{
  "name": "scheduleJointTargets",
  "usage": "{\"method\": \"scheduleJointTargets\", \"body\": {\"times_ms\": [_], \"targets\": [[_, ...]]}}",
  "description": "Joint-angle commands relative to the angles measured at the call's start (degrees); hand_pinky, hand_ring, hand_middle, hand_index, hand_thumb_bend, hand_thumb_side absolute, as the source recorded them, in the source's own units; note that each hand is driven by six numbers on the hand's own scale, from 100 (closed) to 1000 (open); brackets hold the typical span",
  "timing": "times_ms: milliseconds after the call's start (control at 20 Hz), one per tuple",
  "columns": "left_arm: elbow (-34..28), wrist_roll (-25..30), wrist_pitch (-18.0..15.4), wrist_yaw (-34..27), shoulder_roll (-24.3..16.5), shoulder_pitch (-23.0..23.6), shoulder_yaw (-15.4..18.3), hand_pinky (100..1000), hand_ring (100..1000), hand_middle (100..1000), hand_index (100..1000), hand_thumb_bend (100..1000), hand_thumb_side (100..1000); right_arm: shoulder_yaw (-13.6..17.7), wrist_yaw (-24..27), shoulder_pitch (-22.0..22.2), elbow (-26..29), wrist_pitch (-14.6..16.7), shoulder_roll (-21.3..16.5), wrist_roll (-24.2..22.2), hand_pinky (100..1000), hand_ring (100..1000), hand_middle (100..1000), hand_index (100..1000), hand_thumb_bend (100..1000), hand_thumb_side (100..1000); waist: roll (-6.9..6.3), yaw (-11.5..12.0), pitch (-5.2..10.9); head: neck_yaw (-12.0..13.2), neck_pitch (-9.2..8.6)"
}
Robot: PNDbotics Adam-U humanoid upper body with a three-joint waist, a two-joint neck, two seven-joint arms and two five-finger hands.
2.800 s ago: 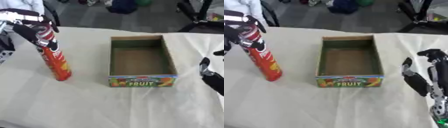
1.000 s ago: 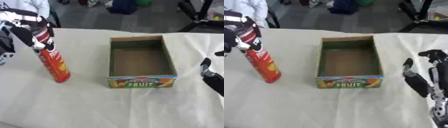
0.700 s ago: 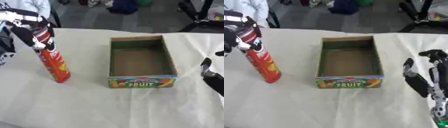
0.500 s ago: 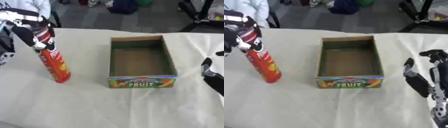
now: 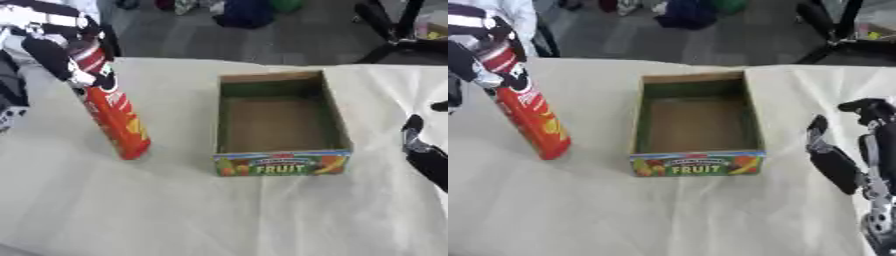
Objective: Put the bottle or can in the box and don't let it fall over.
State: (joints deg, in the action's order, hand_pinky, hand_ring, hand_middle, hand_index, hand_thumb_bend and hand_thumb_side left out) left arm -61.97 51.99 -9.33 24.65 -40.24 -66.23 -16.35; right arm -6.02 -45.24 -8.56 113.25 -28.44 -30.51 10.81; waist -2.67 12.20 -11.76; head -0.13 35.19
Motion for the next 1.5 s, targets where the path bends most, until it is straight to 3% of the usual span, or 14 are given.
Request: {"method": "scheduleJointTargets", "body": {"times_ms": [50, 450, 850, 1500], "targets": [[-1.5, 0.0, 0.4, -0.2, -1.0, -2.0, 1.2, 248, 586, 528, 474, 174, 100, 0.7, 0.2, -0.7, 1.3, 0.3, -1.7, -0.1, 650, 710, 769, 756, 100, 671, -0.11, 0.0, 1.53, -0.2, 0.25], [-3.1, 0.0, 0.6, -0.9, 0.7, -4.5, 1.2, 223, 579, 523, 473, 182, 100, 0.9, 0.2, -0.6, 1.3, 0.6, -2.1, -0.6, 651, 710, 769, 756, 100, 667, -0.30, 0.2, 2.58, -0.4, 1.03], [-3.5, 0.0, 0.7, -1.4, 5.0, -9.0, 1.0, 204, 576, 521, 472, 172, 100, 1.0, 0.3, -0.8, 1.3, 1.0, -2.6, -1.4, 651, 710, 768, 756, 100, 664, -0.50, 0.3, 3.52, -0.1, 1.10], [-2.7, 0.0, 0.9, 0.0, 12.2, -15.2, 2.4, 177, 577, 520, 469, 148, 100, 0.5, 0.5, -1.2, 1.3, 1.1, -2.1, -1.7, 646, 708, 770, 756, 100, 668, -0.66, -0.7, 3.28, -0.8, 1.19]]}}
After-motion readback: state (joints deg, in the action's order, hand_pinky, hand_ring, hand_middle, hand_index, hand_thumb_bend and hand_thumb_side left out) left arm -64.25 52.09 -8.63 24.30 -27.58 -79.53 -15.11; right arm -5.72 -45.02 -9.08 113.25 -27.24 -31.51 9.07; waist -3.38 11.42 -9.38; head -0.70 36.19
